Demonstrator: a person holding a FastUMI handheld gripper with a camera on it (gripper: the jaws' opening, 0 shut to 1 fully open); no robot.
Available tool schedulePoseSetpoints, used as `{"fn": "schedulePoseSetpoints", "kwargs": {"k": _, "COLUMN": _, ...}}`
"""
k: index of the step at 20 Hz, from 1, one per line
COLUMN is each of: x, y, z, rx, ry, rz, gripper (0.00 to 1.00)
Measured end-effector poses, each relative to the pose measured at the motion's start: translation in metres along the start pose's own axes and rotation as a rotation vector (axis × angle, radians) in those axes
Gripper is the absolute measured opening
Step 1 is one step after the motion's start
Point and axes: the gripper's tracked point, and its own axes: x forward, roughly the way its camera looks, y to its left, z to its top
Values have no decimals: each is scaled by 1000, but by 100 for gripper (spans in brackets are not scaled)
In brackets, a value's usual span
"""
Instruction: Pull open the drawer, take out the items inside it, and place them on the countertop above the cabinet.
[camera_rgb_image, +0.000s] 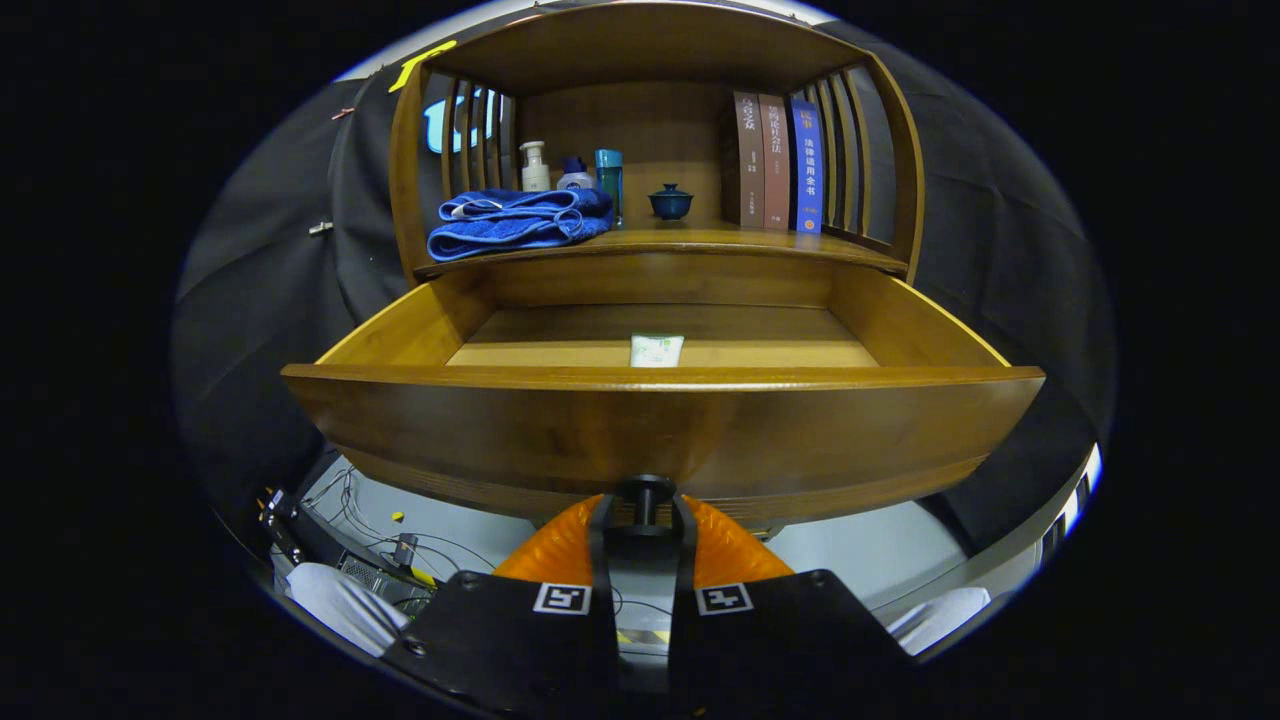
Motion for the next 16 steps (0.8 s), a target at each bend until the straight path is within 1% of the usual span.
{"fn": "schedulePoseSetpoints", "kwargs": {"k": 3, "x": 0, "y": 0, "z": -2, "rx": 6, "ry": 15, "rz": 3, "gripper": 23}}
{"fn": "schedulePoseSetpoints", "kwargs": {"k": 4, "x": 0, "y": 2, "z": -4, "rx": 12, "ry": 23, "rz": 13, "gripper": 32}}
{"fn": "schedulePoseSetpoints", "kwargs": {"k": 6, "x": -16, "y": 0, "z": -3, "rx": 15, "ry": 32, "rz": 17, "gripper": 50}}
{"fn": "schedulePoseSetpoints", "kwargs": {"k": 8, "x": -37, "y": -2, "z": 5, "rx": 11, "ry": 34, "rz": 9, "gripper": 76}}
{"fn": "schedulePoseSetpoints", "kwargs": {"k": 10, "x": -53, "y": 4, "z": 31, "rx": 23, "ry": 9, "rz": 26, "gripper": 100}}
{"fn": "schedulePoseSetpoints", "kwargs": {"k": 13, "x": -52, "y": 9, "z": 83, "rx": 22, "ry": -24, "rz": 43, "gripper": 100}}
{"fn": "schedulePoseSetpoints", "kwargs": {"k": 15, "x": -31, "y": 9, "z": 115, "rx": 16, "ry": -33, "rz": 40, "gripper": 100}}
{"fn": "schedulePoseSetpoints", "kwargs": {"k": 16, "x": -14, "y": 7, "z": 126, "rx": 18, "ry": -12, "rz": 27, "gripper": 100}}
